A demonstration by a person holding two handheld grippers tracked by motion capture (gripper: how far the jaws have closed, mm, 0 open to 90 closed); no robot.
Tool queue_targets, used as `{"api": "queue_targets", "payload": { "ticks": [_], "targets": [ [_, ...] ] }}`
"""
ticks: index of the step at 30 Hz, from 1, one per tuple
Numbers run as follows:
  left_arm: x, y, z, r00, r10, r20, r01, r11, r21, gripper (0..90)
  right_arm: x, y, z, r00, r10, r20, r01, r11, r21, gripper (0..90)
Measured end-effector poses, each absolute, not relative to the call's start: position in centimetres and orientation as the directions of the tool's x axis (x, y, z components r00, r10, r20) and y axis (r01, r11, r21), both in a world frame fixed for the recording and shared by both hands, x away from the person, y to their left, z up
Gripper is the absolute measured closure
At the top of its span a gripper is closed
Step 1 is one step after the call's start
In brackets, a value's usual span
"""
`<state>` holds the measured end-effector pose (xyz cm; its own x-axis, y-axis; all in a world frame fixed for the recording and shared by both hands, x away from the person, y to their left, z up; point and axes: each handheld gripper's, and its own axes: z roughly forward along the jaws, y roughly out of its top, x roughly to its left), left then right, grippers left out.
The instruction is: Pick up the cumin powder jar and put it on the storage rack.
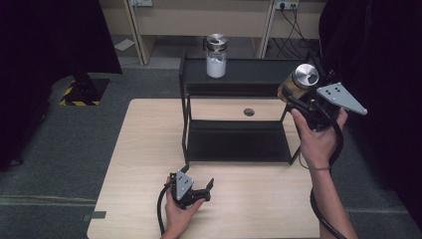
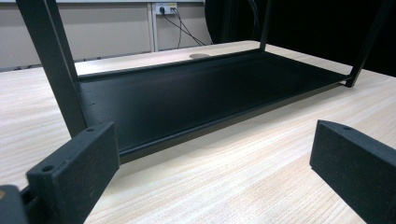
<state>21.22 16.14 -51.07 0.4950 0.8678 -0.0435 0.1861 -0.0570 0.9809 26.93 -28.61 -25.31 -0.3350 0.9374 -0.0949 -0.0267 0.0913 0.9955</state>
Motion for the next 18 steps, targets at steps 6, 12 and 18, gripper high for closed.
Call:
{"api": "queue_targets", "payload": {
  "ticks": [6, 12, 18],
  "targets": [
    [21.2, 16.2, -51.1, 0.494, 0.868, -0.045, 0.187, -0.055, 0.981, 0.7, 27.2, -28.5, -24.9, -0.332, 0.938, -0.095, -0.028, 0.091, 0.995, 31.2],
    [21.2, 16.2, -51.1, 0.495, 0.867, -0.047, 0.188, -0.054, 0.981, 0.8, 27.8, -28.4, -24.1, -0.324, 0.941, -0.1, -0.028, 0.096, 0.995, 31.2],
    [21.2, 16.2, -51.1, 0.497, 0.867, -0.045, 0.187, -0.057, 0.981, 0.7, 28.9, -28.0, -23.2, -0.309, 0.944, -0.114, -0.015, 0.115, 0.993, 31.2]
  ]
}}
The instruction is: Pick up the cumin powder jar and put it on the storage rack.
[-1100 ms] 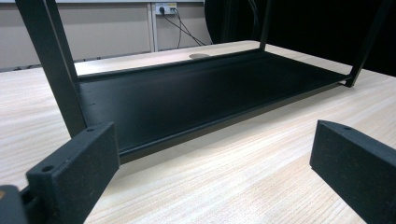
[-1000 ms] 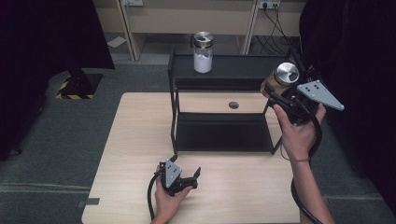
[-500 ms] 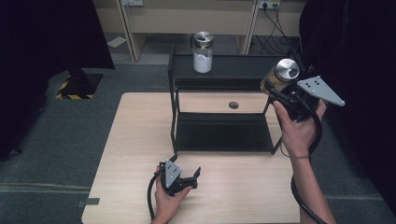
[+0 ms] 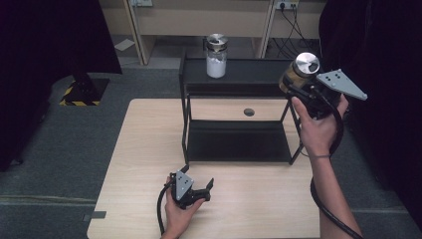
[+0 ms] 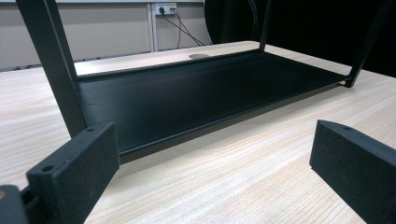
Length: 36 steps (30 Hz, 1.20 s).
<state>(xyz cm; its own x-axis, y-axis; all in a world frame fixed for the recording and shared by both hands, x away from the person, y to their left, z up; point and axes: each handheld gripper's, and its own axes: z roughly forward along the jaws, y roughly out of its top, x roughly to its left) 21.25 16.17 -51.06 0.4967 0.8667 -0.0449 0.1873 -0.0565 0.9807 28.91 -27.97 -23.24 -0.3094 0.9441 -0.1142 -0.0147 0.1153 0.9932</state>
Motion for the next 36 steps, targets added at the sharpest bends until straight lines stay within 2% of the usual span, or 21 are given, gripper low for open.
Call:
{"api": "queue_targets", "payload": {
  "ticks": [18, 28, 36],
  "targets": [
    [21.3, 16.2, -51.1, 0.502, 0.864, -0.044, 0.185, -0.058, 0.981, 0.8, 34.0, -26.6, -20.2, -0.258, 0.96, -0.107, 0.098, 0.137, 0.986, 31.2],
    [21.3, 16.2, -51.1, 0.503, 0.863, -0.043, 0.186, -0.06, 0.981, 0.8, 36.1, -26.3, -19.8, -0.233, 0.967, -0.099, 0.168, 0.14, 0.976, 31.2],
    [21.3, 16.2, -51.0, 0.503, 0.863, -0.041, 0.186, -0.061, 0.981, 0.8, 36.9, -26.3, -19.7, -0.229, 0.97, -0.083, 0.184, 0.127, 0.975, 31.2]
  ]
}}
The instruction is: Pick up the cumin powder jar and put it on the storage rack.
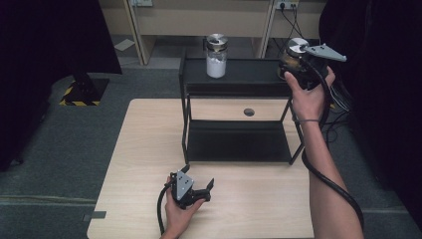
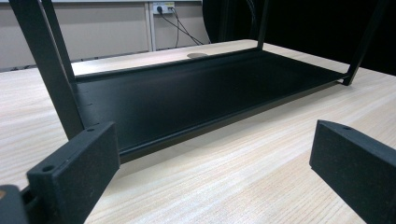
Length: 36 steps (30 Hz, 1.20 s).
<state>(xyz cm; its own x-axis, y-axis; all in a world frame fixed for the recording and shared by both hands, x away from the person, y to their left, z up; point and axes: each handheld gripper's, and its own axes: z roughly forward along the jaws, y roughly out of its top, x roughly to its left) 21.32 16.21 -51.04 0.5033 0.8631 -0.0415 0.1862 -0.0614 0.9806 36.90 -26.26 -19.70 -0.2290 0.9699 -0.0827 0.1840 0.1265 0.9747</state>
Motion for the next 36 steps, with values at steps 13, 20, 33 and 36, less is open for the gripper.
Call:
{"api": "queue_targets", "payload": {
  "ticks": [13, 20, 33, 36],
  "targets": [
    [21.3, 16.2, -51.0, 0.505, 0.862, -0.043, 0.187, -0.061, 0.98, 0.8, 38.3, -25.7, -19.8, -0.206, 0.978, -0.041, 0.207, 0.084, 0.975, 31.2],
    [21.3, 16.3, -51.1, 0.507, 0.861, -0.04, 0.183, -0.062, 0.981, 0.8, 38.8, -25.2, -19.9, -0.196, 0.98, -0.034, 0.206, 0.075, 0.976, 31.2],
    [21.3, 16.2, -51.1, 0.507, 0.861, -0.037, 0.183, -0.065, 0.981, 0.9, 39.0, -24.8, -20.0, -0.187, 0.982, -0.036, 0.202, 0.075, 0.977, 31.2],
    [21.3, 16.2, -51.1, 0.508, 0.86, -0.039, 0.182, -0.063, 0.981, 0.8, 39.0, -24.8, -20.0, -0.187, 0.982, -0.034, 0.202, 0.072, 0.977, 31.1]
  ]
}}
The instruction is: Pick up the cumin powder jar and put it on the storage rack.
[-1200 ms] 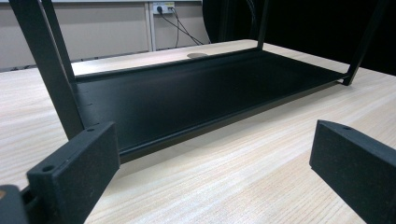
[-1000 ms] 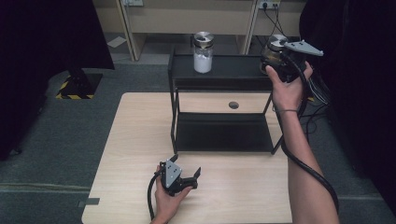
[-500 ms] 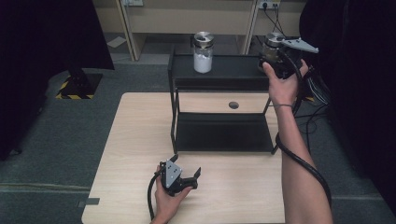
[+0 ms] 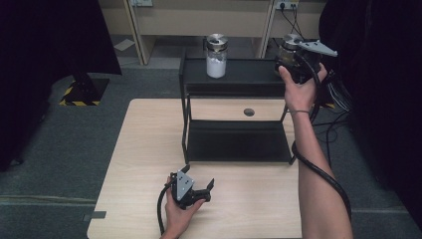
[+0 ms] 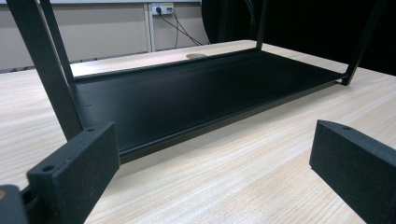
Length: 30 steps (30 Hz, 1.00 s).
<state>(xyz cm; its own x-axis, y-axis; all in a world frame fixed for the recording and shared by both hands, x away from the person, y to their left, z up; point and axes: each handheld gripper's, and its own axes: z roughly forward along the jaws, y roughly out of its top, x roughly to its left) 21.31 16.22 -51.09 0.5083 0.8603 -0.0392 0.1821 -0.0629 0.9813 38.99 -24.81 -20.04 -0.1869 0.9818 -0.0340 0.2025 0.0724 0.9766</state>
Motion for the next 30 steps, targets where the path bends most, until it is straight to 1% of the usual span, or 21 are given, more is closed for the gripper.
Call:
{"api": "queue_targets", "payload": {
  "ticks": [15, 17, 20, 22, 26, 30],
  "targets": [
    [21.3, 16.3, -51.1, 0.513, 0.858, -0.039, 0.178, -0.062, 0.982, 0.8, 39.0, -24.8, -20.2, -0.188, 0.982, -0.034, 0.195, 0.071, 0.978, 30.9],
    [21.3, 16.3, -51.2, 0.514, 0.857, -0.041, 0.179, -0.06, 0.982, 0.8, 39.0, -24.8, -20.3, -0.187, 0.982, -0.032, 0.195, 0.069, 0.978, 27.6],
    [21.3, 16.3, -51.2, 0.514, 0.857, -0.04, 0.178, -0.061, 0.982, 0.8, 39.0, -24.8, -20.6, -0.18, 0.983, -0.022, 0.186, 0.056, 0.981, 17.5],
    [21.3, 16.2, -51.2, 0.513, 0.857, -0.039, 0.177, -0.062, 0.982, 0.8, 38.9, -24.9, -20.7, -0.183, 0.983, -0.012, 0.176, 0.045, 0.983, 12.9],
    [21.3, 16.3, -51.2, 0.514, 0.857, -0.039, 0.178, -0.062, 0.982, 0.8, 38.5, -25.0, -20.6, -0.195, 0.981, -0.025, 0.152, 0.055, 0.987, 7.2],
    [21.3, 16.2, -51.2, 0.512, 0.858, -0.037, 0.177, -0.063, 0.982, 0.8, 37.9, -25.2, -20.4, -0.202, 0.979, -0.04, 0.138, 0.069, 0.988, 5.7]
  ]
}}
